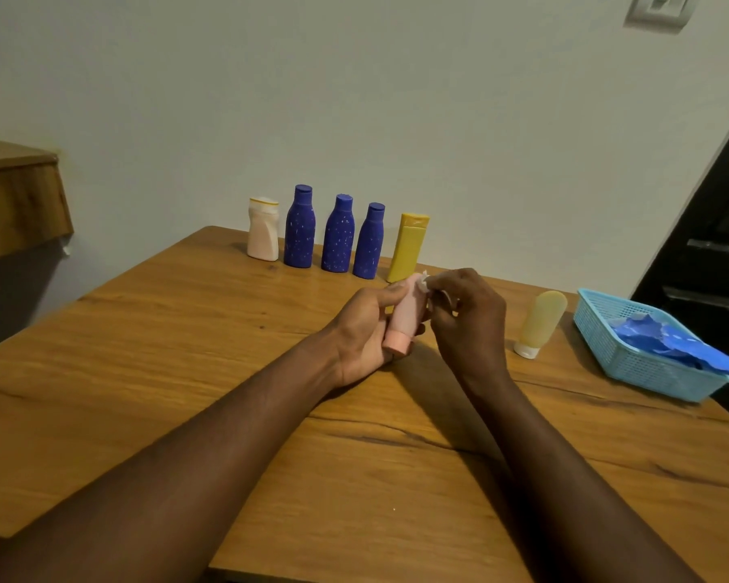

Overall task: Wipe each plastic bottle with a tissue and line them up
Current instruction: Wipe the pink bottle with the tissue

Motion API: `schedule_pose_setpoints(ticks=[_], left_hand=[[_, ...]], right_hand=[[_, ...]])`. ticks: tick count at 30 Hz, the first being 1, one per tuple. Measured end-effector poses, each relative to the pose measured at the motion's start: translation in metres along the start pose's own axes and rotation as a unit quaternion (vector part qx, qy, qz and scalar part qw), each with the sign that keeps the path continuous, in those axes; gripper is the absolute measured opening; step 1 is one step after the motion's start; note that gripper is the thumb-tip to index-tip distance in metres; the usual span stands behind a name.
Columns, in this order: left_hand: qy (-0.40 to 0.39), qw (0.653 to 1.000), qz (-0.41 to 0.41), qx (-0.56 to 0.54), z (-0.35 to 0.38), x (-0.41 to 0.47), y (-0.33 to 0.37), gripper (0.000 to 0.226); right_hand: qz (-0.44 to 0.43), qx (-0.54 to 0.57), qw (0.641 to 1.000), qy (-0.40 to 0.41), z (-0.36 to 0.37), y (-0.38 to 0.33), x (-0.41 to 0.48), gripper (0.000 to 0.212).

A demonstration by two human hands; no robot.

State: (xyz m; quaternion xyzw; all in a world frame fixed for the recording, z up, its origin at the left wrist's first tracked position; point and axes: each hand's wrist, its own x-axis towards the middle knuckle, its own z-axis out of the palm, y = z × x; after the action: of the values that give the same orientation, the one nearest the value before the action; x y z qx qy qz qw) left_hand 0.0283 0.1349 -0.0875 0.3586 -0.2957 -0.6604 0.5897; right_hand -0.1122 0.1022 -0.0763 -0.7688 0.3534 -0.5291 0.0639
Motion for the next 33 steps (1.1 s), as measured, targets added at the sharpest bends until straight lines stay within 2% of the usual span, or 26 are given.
schedule_pose_setpoints(ticks=[4,9,14,17,22,24,30,33], left_hand=[[0.0,1.0,-0.004,0.001,0.0,-0.001,0.0,0.036],[0.024,0.998,0.001,-0.054,-0.005,-0.001,0.004,0.036],[0.057,0.998,0.008,-0.038,-0.007,0.002,0.007,0.04],[0.045,0.998,0.021,-0.048,-0.005,0.001,0.008,0.042],[0.008,1.0,0.009,-0.023,0.001,-0.001,0.003,0.036],[0.008,1.0,0.003,-0.015,0.001,-0.001,0.001,0.037],[0.026,0.997,-0.008,-0.069,-0.005,0.0,0.004,0.04],[0.045,0.996,-0.004,-0.082,-0.009,0.001,0.008,0.041]], right_hand=[[-0.011,0.003,1.0,-0.013,0.003,-0.003,-0.003,0.027],[-0.013,0.011,0.996,-0.089,0.008,-0.013,-0.009,0.028],[-0.018,0.015,0.982,-0.189,0.005,-0.018,-0.012,0.021],[-0.013,0.005,0.986,-0.165,0.003,-0.017,-0.01,0.019],[-0.007,0.017,0.999,-0.045,-0.001,-0.007,-0.003,0.022],[-0.009,0.018,0.999,-0.025,-0.001,-0.003,-0.003,0.023],[-0.04,-0.015,0.996,-0.078,0.012,-0.01,-0.011,0.037],[-0.044,-0.02,0.99,-0.135,0.01,-0.015,-0.013,0.032]])
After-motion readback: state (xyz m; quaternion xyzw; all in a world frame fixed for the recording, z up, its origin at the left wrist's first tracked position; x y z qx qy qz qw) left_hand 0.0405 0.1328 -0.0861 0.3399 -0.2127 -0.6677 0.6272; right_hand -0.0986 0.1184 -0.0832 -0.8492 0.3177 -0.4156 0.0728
